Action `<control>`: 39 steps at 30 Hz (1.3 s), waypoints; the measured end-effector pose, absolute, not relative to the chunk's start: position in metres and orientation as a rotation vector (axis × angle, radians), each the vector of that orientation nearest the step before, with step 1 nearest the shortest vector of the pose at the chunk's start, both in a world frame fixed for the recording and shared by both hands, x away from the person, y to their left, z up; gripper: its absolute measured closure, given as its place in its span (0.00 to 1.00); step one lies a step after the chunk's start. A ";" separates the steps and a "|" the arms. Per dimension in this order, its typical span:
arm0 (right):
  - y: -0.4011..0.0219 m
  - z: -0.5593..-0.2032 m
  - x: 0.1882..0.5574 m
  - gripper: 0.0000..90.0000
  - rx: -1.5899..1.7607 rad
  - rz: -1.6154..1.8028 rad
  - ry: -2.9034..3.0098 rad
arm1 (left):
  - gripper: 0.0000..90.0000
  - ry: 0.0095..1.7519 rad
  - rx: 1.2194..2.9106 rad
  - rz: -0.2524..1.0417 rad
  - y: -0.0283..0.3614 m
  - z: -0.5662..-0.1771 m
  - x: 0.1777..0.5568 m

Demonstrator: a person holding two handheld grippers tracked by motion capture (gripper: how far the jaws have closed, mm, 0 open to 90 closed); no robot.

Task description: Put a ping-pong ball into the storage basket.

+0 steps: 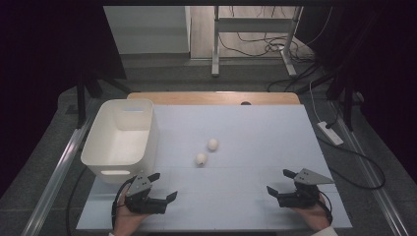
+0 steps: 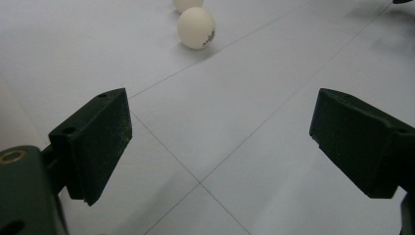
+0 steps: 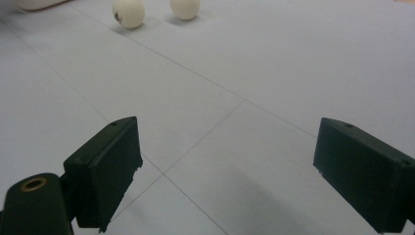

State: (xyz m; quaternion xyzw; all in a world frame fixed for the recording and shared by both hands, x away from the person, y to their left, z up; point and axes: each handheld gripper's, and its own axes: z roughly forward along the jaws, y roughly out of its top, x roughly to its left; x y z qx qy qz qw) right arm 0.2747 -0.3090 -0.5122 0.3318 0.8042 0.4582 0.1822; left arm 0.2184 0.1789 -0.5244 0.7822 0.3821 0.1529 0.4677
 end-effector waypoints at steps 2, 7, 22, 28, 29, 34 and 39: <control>-0.309 -0.512 0.275 0.11 0.933 1.294 2.269 | 0.10 0.937 1.919 0.375 0.179 -0.524 0.218; -0.309 -0.512 0.274 0.11 0.935 1.295 2.271 | 0.10 0.938 1.919 0.381 0.178 -0.523 0.218; -0.309 -0.513 0.275 0.11 0.935 1.286 2.277 | 0.10 0.963 1.925 0.391 0.172 -0.515 0.217; -0.309 -0.513 0.276 0.11 0.935 1.290 2.282 | 0.11 1.003 1.928 0.392 0.167 -0.508 0.218; -0.309 -0.513 0.276 0.11 0.934 1.288 2.284 | 0.11 1.003 1.930 0.393 0.166 -0.507 0.218; -0.309 -0.513 0.275 0.11 0.932 1.288 2.285 | 0.11 1.003 1.933 0.400 0.163 -0.503 0.219; -0.309 -0.514 0.277 0.11 0.936 1.285 2.284 | 0.11 0.997 1.943 0.397 0.159 -0.503 0.221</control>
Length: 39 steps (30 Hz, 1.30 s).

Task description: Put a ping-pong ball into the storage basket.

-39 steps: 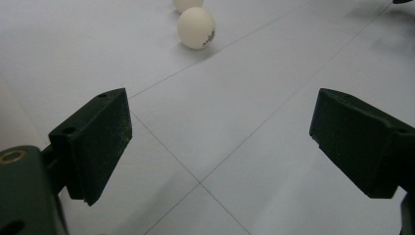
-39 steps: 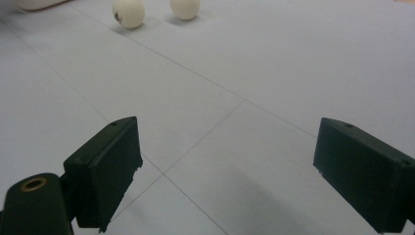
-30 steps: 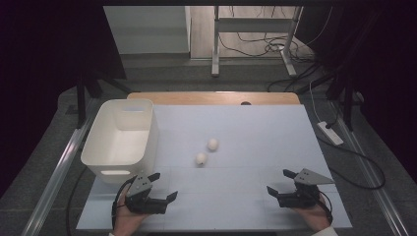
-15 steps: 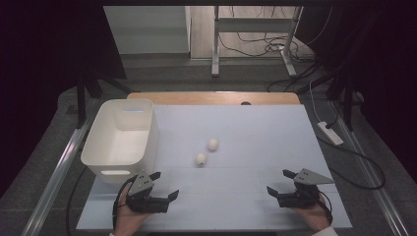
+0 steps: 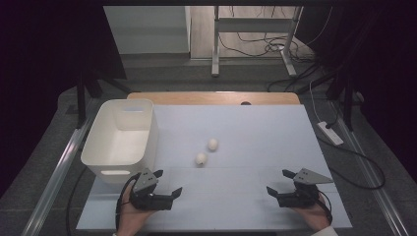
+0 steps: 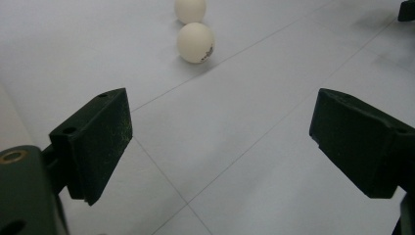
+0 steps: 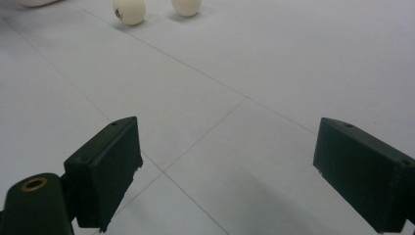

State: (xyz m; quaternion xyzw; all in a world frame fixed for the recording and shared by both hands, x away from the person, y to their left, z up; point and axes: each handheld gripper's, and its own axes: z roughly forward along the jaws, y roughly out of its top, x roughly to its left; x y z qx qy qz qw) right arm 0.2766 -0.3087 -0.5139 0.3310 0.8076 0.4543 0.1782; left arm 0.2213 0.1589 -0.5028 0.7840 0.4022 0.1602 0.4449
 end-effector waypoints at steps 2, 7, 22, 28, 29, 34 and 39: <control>-0.309 -0.515 0.277 0.11 0.939 1.284 2.288 | 0.11 0.992 1.949 0.394 0.157 -0.503 0.222; -0.309 -0.515 0.277 0.11 0.938 1.277 2.289 | 0.11 0.978 1.958 0.387 0.153 -0.500 0.224; -0.309 -0.514 0.277 0.12 0.937 1.276 2.288 | 0.11 0.959 1.985 0.384 0.140 -0.494 0.233; -0.308 -0.515 0.277 0.12 0.938 1.278 2.287 | 0.11 0.965 1.988 0.382 0.138 -0.493 0.236; -0.308 -0.515 0.277 0.12 0.939 1.279 2.287 | 0.11 0.965 1.990 0.382 0.137 -0.493 0.236; -0.308 -0.514 0.277 0.12 0.939 1.275 2.284 | 0.11 0.956 1.990 0.394 0.134 -0.490 0.239; -0.308 -0.515 0.277 0.12 0.941 1.273 2.283 | 0.11 0.958 1.983 0.395 0.132 -0.487 0.243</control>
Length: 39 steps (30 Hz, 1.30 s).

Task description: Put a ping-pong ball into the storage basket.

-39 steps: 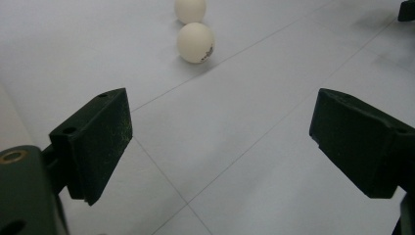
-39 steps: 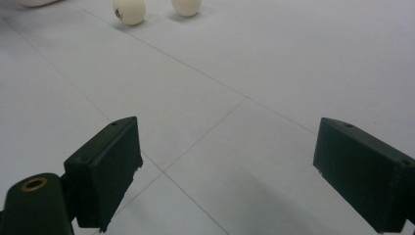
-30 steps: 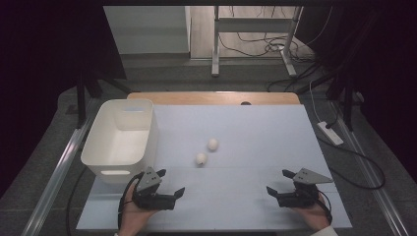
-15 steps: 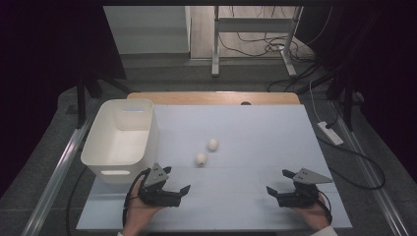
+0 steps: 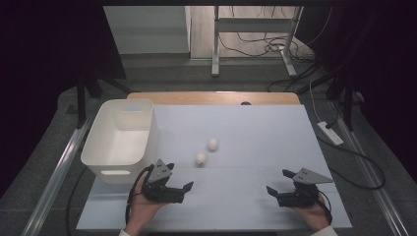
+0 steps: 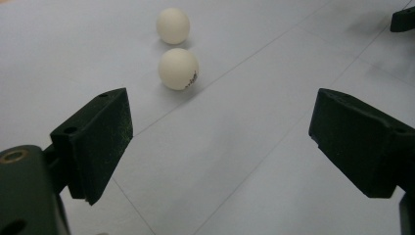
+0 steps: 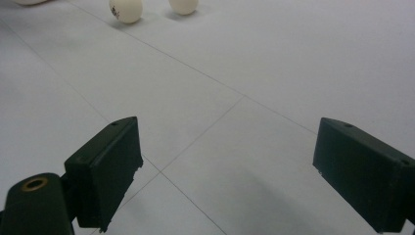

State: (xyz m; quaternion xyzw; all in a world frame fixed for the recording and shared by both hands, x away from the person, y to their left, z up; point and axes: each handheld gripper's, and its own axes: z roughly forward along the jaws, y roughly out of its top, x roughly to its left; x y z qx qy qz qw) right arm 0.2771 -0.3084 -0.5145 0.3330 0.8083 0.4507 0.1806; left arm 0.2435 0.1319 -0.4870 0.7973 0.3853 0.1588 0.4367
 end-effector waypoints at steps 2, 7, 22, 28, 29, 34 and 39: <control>-0.308 -0.515 0.277 0.12 0.940 1.276 2.283 | 0.11 0.956 1.987 0.395 0.131 -0.486 0.245; -0.308 -0.515 0.277 0.12 0.940 1.272 2.286 | 0.11 0.955 1.991 0.388 0.129 -0.485 0.249; -0.309 -0.514 0.277 0.12 0.947 1.274 2.274 | 0.11 0.953 2.000 0.352 0.122 -0.481 0.261; -0.308 -0.514 0.277 0.12 0.945 1.273 2.275 | 0.11 0.952 2.016 0.370 0.117 -0.480 0.264; -0.309 -0.514 0.277 0.12 0.945 1.273 2.275 | 0.11 0.950 2.019 0.370 0.117 -0.479 0.265; -0.308 -0.515 0.277 0.12 0.942 1.272 2.276 | 0.11 0.954 2.026 0.370 0.114 -0.480 0.270; -0.308 -0.515 0.277 0.12 0.944 1.271 2.276 | 0.11 0.963 2.024 0.361 0.111 -0.480 0.275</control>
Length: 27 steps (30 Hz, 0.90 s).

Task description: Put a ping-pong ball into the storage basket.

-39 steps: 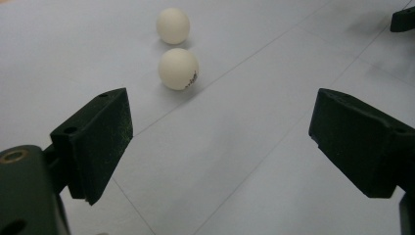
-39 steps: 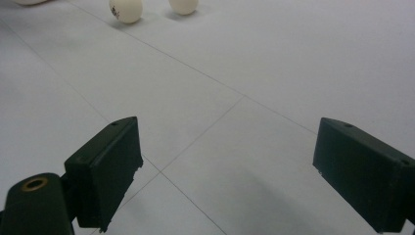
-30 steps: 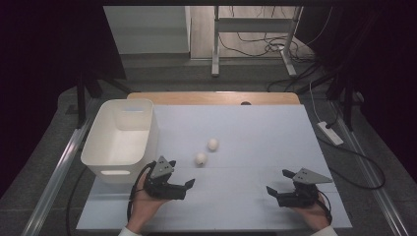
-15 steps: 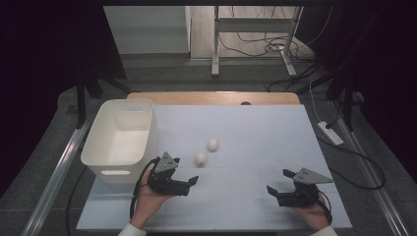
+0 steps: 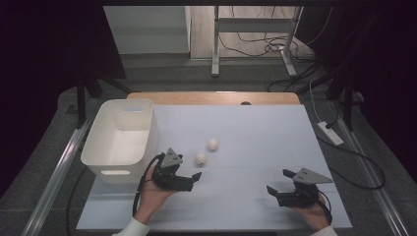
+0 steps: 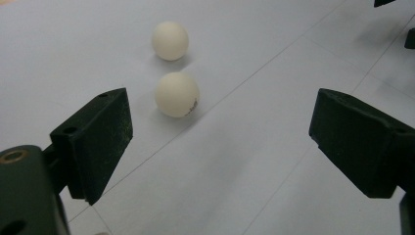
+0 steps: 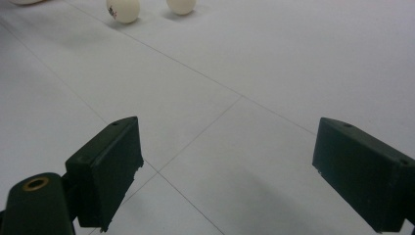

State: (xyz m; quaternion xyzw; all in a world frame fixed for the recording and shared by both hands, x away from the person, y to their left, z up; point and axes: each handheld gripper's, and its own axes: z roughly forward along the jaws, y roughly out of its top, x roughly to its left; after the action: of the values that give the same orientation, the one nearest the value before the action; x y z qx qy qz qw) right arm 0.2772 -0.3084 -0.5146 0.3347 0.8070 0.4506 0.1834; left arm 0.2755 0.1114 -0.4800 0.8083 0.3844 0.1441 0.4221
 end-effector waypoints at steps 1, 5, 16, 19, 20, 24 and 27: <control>-0.308 -0.515 0.277 0.12 0.944 1.270 2.276 | 0.11 0.963 2.024 0.361 0.111 -0.480 0.275; -0.309 -0.514 0.277 0.12 0.945 1.268 2.276 | 0.11 0.968 2.023 0.361 0.109 -0.480 0.280; -0.309 -0.515 0.277 0.12 0.945 1.270 2.278 | 0.11 0.981 2.027 0.344 0.106 -0.484 0.288; -0.309 -0.515 0.278 0.12 0.948 1.269 2.278 | 0.11 0.988 2.030 0.338 0.106 -0.486 0.291; -0.309 -0.515 0.278 0.12 0.947 1.269 2.279 | 0.11 0.991 2.030 0.337 0.105 -0.487 0.292; -0.309 -0.515 0.278 0.12 0.947 1.267 2.280 | 0.11 0.994 2.033 0.336 0.104 -0.487 0.296; -0.308 -0.515 0.278 0.12 0.949 1.266 2.280 | 0.11 1.002 2.033 0.325 0.102 -0.489 0.299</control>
State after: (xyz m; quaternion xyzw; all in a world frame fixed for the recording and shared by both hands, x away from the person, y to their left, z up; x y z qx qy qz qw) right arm 0.2778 -0.3085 -0.5149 0.3363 0.8078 0.4486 0.1819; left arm 0.2994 0.1016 -0.4889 0.8085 0.3984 0.1295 0.4133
